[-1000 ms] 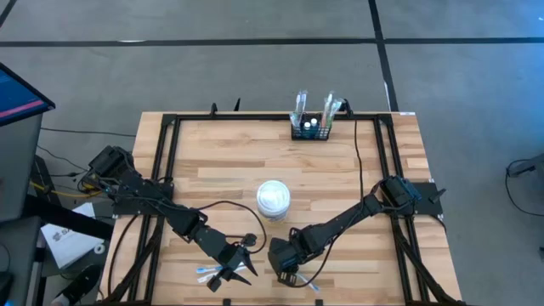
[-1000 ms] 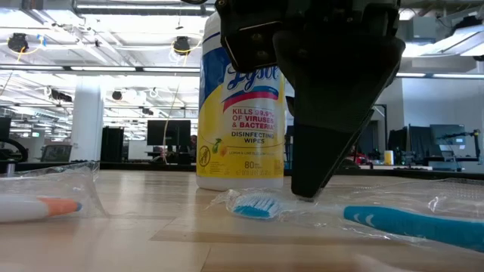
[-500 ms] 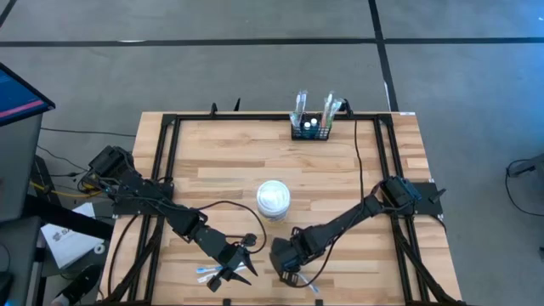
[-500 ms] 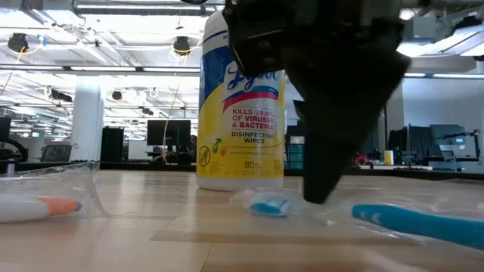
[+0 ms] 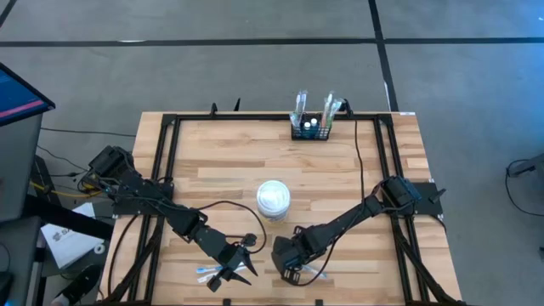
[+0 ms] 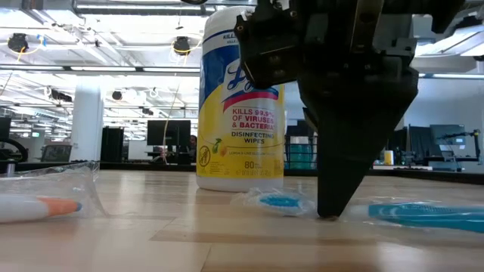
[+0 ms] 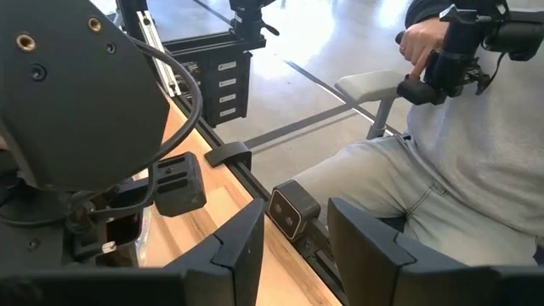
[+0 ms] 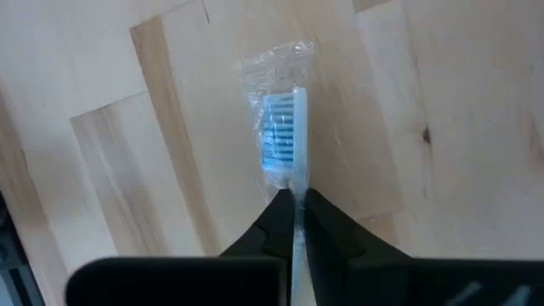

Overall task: Pick & Place toothbrushing station
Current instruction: Put the right blue toothbrush into the black mesh organizer

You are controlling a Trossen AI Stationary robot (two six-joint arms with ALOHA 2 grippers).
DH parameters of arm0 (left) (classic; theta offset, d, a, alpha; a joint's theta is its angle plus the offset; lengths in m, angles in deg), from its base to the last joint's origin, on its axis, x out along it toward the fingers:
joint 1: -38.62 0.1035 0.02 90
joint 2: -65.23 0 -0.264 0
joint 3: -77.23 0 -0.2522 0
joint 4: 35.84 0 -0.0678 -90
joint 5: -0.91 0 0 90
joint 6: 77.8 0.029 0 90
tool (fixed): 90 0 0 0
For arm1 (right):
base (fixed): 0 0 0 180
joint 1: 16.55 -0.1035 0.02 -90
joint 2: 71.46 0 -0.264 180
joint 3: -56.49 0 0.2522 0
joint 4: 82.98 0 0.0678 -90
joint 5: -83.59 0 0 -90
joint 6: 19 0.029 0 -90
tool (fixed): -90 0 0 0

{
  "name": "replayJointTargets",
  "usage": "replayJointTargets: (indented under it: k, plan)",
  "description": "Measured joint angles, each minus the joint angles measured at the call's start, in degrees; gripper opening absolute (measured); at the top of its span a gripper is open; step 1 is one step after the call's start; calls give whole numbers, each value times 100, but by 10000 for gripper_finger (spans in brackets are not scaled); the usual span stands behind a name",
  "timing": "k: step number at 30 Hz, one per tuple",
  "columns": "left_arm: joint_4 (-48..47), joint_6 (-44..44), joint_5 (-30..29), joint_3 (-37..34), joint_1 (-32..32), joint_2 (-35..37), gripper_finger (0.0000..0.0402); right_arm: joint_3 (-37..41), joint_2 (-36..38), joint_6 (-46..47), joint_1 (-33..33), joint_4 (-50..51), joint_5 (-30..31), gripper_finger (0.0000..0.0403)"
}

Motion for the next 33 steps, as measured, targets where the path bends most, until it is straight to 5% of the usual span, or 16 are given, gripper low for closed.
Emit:
replayJointTargets:
  k: [13,33]
  plan:
    - [0,0,0,0,0,0,127,-535,-4,-327,-57,480,40,2]
    - [-97,0,-2,-4,0,0,127,-1241,1021,-101,-415,2267,1957,0]
